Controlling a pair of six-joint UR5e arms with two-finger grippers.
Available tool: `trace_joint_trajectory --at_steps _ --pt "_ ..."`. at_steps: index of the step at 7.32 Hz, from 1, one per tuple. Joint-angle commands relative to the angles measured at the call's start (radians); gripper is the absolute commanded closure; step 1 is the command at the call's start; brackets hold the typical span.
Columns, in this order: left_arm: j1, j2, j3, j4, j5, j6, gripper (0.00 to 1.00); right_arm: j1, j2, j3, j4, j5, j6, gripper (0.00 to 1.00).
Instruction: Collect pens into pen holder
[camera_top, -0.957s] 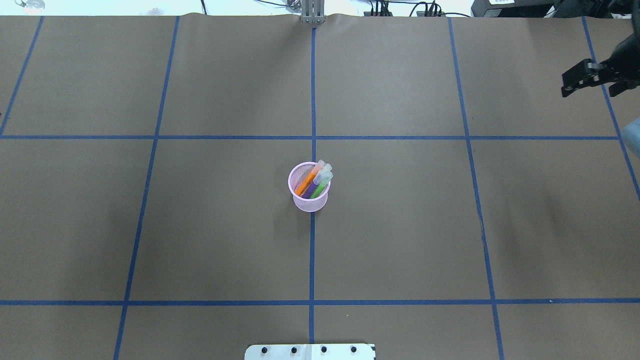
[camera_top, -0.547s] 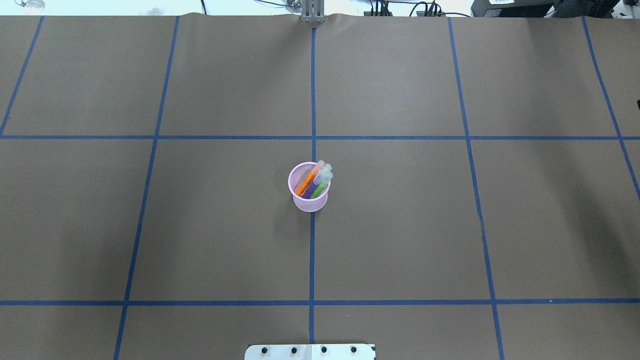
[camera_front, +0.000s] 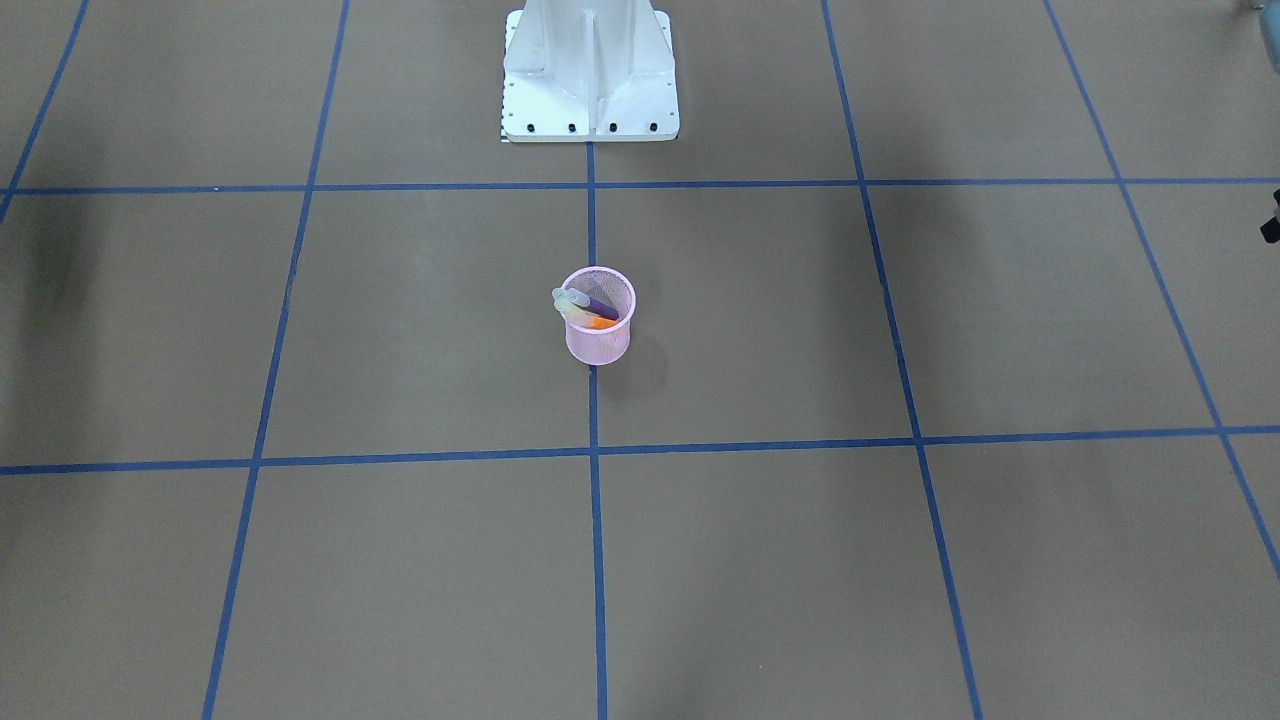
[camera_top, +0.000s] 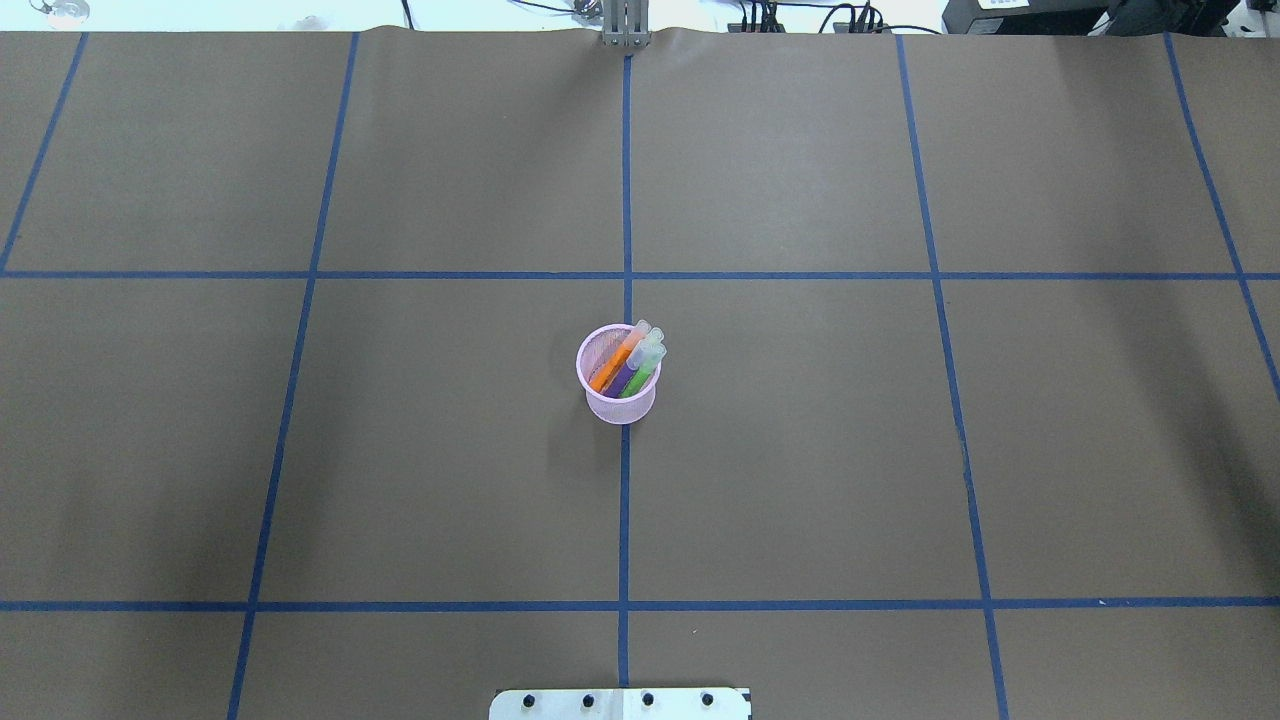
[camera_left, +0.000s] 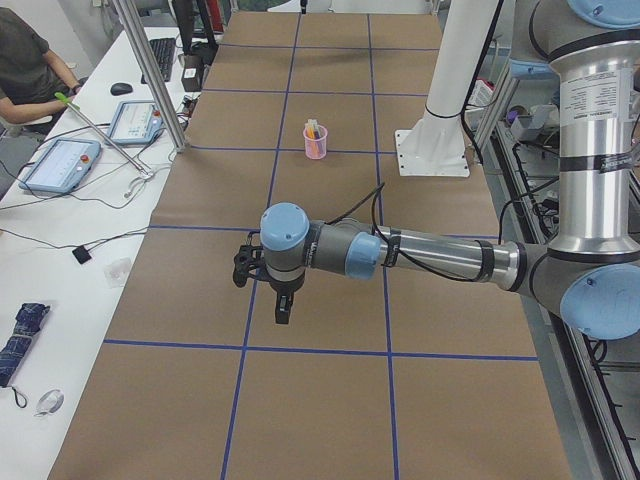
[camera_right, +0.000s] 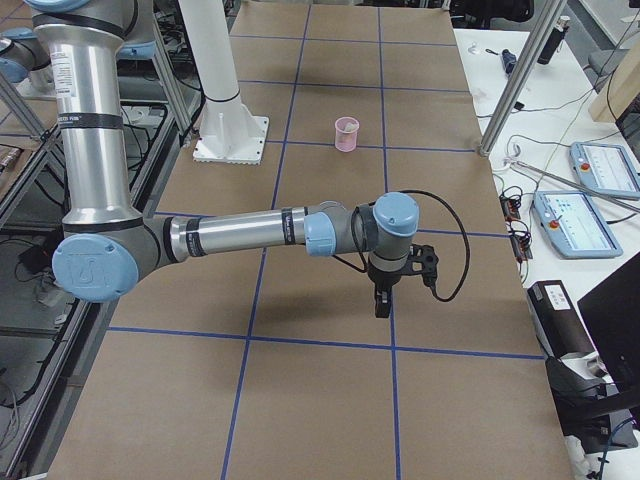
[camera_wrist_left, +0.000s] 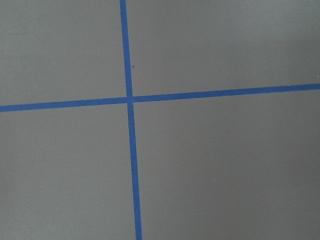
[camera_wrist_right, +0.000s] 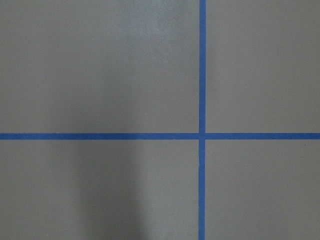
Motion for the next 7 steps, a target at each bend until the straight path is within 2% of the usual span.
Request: trace_joint_trajectory --at_steps 1,2,3,4,7 --pt "-0.005 -0.059 0.055 0.002 0.103 0.006 0.01 0.013 -0.035 -0.007 0.002 0.002 -0.006 0.0" --pt "-0.005 -0.078 0.101 -0.001 0.156 0.01 0.01 0.022 -0.035 -0.006 0.001 0.005 -0.005 0.0" --pt "-0.005 -0.106 0.14 0.004 0.158 0.007 0.01 0.022 -0.036 -0.006 0.001 0.002 -0.005 0.0" --pt "-0.005 -0.109 0.183 0.001 0.129 0.006 0.01 0.022 -0.033 -0.015 0.001 -0.004 -0.005 0.0" --pt "-0.005 -0.112 0.172 -0.013 0.045 0.001 0.01 0.022 -0.036 -0.012 0.001 0.005 -0.002 0.0"
